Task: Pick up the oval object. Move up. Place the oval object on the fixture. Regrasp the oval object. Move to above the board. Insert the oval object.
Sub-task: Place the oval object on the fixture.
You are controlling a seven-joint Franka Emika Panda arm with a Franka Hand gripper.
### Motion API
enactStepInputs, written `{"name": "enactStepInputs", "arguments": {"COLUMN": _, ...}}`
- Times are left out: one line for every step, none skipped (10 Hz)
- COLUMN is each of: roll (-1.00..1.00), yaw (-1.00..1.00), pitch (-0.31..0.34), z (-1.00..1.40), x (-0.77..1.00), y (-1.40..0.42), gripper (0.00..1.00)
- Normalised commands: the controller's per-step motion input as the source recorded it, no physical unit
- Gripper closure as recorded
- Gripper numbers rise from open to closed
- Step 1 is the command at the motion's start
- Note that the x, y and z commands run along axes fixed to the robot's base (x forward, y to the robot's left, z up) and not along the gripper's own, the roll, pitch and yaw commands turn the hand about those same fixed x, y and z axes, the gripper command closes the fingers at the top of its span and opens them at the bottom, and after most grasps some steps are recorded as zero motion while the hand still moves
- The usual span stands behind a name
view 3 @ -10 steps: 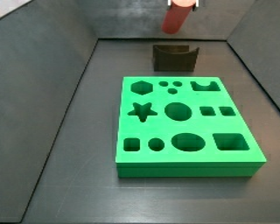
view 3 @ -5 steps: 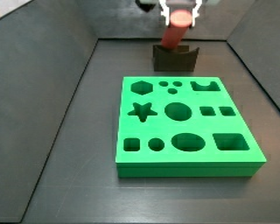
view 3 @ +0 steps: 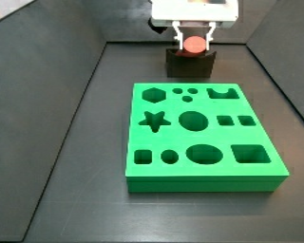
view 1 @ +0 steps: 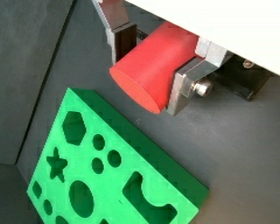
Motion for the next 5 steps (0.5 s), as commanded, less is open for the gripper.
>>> {"name": "enactStepInputs", "arguments": {"roll": -0.01, "yaw": 0.03, "pitch": -0.036, "z": -0.33, "x": 0.04, "y": 0.06, "gripper": 1.0}}
{"name": "enactStepInputs", "arguments": {"roll": -0.01, "yaw": 0.03, "pitch": -0.035, "z": -0.33, "x": 0.04, "y": 0.06, "gripper": 1.0}}
{"name": "enactStepInputs", "arguments": {"roll": -0.01, "yaw": 0.03, "pitch": -0.035, "z": -0.33, "x": 0.04, "y": 0.06, "gripper": 1.0}}
{"name": "enactStepInputs", "arguments": {"roll": -0.01, "yaw": 0.03, "pitch": -0.035, "z": -0.33, "x": 0.04, "y": 0.06, "gripper": 1.0}}
{"name": "enactStepInputs", "arguments": {"roll": -0.01, "yaw": 0.03, "pitch": -0.035, "z": -0.33, "x": 0.04, "y": 0.06, "gripper": 1.0}}
